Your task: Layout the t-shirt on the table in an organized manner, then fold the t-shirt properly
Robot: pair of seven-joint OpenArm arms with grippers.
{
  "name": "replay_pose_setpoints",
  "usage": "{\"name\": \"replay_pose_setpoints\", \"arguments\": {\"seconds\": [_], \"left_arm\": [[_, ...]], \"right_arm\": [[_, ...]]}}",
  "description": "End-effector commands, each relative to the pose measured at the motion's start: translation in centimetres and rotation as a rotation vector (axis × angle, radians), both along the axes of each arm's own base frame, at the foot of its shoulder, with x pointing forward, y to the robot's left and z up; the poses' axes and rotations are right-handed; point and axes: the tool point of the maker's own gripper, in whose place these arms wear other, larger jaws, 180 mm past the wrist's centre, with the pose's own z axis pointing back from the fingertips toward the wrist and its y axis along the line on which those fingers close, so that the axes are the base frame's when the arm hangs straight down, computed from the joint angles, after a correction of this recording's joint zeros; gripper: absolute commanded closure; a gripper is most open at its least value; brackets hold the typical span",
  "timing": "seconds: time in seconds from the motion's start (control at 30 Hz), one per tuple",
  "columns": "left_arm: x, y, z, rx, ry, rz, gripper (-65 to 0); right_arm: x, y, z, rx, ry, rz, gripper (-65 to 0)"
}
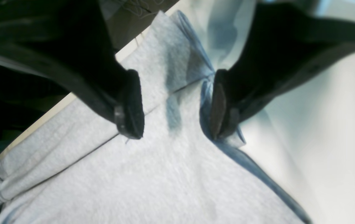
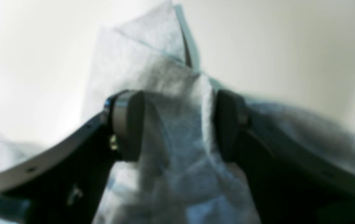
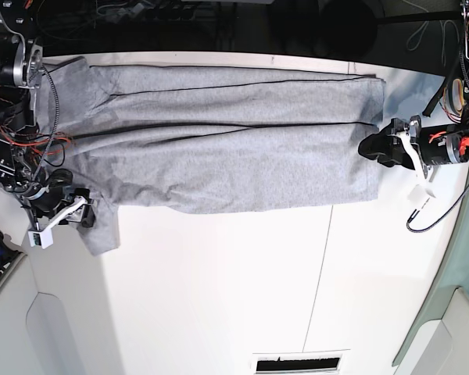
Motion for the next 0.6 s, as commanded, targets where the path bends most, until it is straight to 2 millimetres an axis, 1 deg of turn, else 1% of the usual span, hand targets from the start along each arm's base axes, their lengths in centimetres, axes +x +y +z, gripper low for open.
{"name": "replay_pose_setpoints", "arguments": {"seconds": [0.0,0.1,0.17,0.2,0.23,0.33,0.4,0.47,0.57], "left_arm": [[1.4,0.4,1.6,-0.005,-0.058,0.001,-37.5],[2.2,0.5,2.1,0.001,-0.076,-0.001,-37.5],[3.1,0.5,2.7,0.003,-0.098,-0.001,-37.5],[3.6,0.5,3.1,0.002,-0.111,-0.001,-37.5],[4.1,0.5,3.5,0.002,-0.126,-0.001,-37.5],[5.9,1.1,4.6,0.034,-0.199,0.014,-37.5],[7.2,1.9,5.0,0.088,-0.266,0.029,-37.5],[8.1,3.1,4.9,0.133,-0.305,0.063,-37.5],[8.3,4.3,3.3,0.142,-0.265,0.117,-37.5]], "right_arm": [[0.8,-0.8,1.1,-0.016,-0.018,-0.003,-35.6],[1.2,-0.5,1.4,-0.015,-0.031,0.003,-35.6],[1.2,-0.5,1.5,-0.016,-0.034,0.004,-35.4],[1.2,-0.5,1.5,-0.017,-0.034,0.004,-33.9],[1.2,-0.6,1.5,-0.02,-0.032,0.003,-30.4],[0.9,-0.8,1.1,-0.052,-0.017,0.021,-15.9],[0.7,-0.9,0.9,-0.081,-0.007,0.038,-7.6],[0.6,-1.0,0.8,-0.1,0.0,0.048,0.0],[0.5,-1.1,0.7,-0.112,0.004,0.056,0.0]]}}
